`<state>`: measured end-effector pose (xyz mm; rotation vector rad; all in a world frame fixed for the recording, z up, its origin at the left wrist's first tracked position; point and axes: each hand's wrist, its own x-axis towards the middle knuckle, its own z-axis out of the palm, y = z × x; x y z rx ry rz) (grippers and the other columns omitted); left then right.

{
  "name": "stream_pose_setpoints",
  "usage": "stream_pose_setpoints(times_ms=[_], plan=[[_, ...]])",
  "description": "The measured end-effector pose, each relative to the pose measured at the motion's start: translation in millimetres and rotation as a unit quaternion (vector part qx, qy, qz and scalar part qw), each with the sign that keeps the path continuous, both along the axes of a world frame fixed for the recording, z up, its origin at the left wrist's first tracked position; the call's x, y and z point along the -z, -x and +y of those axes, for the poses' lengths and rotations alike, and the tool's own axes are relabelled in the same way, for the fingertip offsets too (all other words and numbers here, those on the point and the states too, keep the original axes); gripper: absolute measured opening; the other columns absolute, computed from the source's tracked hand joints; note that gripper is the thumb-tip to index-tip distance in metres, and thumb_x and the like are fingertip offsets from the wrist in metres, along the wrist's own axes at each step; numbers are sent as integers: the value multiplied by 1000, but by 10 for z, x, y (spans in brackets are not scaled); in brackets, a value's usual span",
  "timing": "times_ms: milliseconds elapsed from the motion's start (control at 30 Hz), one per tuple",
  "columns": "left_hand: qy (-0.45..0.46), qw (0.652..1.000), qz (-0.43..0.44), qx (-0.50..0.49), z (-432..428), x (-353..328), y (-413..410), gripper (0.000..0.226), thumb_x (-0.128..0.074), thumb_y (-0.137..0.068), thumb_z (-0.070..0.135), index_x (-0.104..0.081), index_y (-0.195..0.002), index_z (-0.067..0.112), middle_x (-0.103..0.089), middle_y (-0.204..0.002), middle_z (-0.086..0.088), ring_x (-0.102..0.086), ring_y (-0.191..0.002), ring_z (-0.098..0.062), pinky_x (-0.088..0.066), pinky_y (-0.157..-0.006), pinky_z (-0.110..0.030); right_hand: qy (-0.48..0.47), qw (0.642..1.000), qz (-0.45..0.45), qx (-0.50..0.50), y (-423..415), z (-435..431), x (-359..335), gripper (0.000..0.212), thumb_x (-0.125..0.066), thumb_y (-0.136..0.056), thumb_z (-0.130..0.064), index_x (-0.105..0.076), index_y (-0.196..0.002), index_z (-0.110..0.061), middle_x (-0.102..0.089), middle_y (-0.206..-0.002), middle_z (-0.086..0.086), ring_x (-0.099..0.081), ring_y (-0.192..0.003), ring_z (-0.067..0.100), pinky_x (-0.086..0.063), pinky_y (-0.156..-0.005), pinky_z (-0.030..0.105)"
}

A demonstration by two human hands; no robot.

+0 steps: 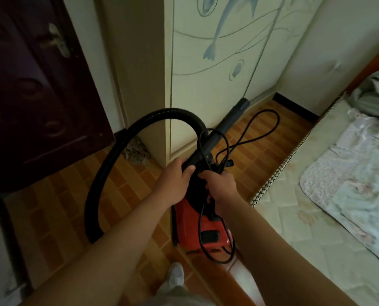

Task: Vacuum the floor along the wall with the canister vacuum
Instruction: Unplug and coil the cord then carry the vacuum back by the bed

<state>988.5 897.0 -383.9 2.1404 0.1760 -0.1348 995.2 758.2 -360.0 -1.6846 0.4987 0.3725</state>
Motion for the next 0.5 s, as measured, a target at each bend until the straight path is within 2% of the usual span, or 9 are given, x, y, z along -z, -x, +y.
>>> stream_pose_setpoints(times_ms=[267, 500], plan=[[-10, 999, -4, 48, -125, -111, -924, 41, -39, -104, 51, -50, -126, 19, -61, -115, -2, -63, -102, -21, -57, -87, -47, -4, 998, -5, 62, -772, -104, -129, 16, -72, -89, -19, -59, -92, -10, -52, -66, 5, -44, -44, 17, -34, -42, 27], [1, 995, -4, 98, -125, -86, -1779, 45, -40, -104, 49, -47, -135, 16, -60, -122, -5, -61, -107, -23, -56, -89, -47, 30, 993, -8, 114, -1480, -61, -117, 18, -72, -88, -18, -58, -93, -8, -53, -65, 7, -44, -43, 18, -33, -41, 27]])
